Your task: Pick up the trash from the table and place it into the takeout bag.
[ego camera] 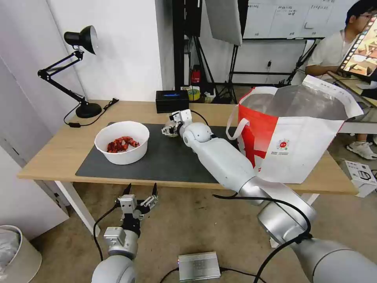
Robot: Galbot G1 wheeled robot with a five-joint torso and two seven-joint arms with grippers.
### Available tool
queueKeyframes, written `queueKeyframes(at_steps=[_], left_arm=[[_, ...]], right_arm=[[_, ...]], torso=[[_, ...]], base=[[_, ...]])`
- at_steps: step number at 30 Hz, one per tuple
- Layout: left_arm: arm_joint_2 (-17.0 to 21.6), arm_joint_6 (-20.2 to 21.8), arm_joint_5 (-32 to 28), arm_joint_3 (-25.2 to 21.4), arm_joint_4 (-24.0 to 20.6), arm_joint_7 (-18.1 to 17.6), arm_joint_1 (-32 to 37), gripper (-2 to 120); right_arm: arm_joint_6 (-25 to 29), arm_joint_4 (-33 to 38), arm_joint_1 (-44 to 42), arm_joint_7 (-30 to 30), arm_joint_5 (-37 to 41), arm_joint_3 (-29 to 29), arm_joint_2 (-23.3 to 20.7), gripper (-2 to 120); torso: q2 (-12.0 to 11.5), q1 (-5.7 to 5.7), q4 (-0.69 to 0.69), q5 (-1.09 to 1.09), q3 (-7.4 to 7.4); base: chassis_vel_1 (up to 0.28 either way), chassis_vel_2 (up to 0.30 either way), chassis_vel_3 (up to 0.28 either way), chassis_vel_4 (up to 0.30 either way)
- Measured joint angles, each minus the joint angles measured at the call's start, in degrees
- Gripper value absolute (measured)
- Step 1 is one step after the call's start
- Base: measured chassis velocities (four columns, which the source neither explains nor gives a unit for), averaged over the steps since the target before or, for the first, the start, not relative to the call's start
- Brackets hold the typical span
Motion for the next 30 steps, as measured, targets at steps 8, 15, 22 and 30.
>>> queueKeyframes(at_steps=[8,15,22,30], left_arm=[[-0.1,0.0,0.0,0.0,0.4,0.0,-0.3,100],[-0.2,0.0,0.0,0.2,0.5,0.0,-0.5,100],[-0.2,0.0,0.0,0.3,0.5,0.0,-0.4,100],[-0.2,-0.1,0.1,0.3,0.5,0.0,-0.2,100]], right_arm=[[-0.7,-1.7,0.1,-1.3,-0.4,0.4,0.5,100],[-1.6,-1.6,-0.2,-1.5,-0.3,0.4,0.4,100],[-2.2,-1.4,-0.4,-1.5,-0.2,0.4,0.4,95],[-3.0,-1.1,-0.6,-1.1,-0.1,0.4,0.4,68]], torso=[[0.0,0.00,0.00,0.00,0.00],[0.0,0.00,0.00,0.00,0.00],[0.0,0.00,0.00,0.00,0.00],[0.0,0.00,0.00,0.00,0.00]], base=[[0.000,0.000,0.000,0.000],[0.000,0.000,0.000,0.000],[0.000,0.000,0.000,0.000],[0.000,0.000,0.000,0.000]])
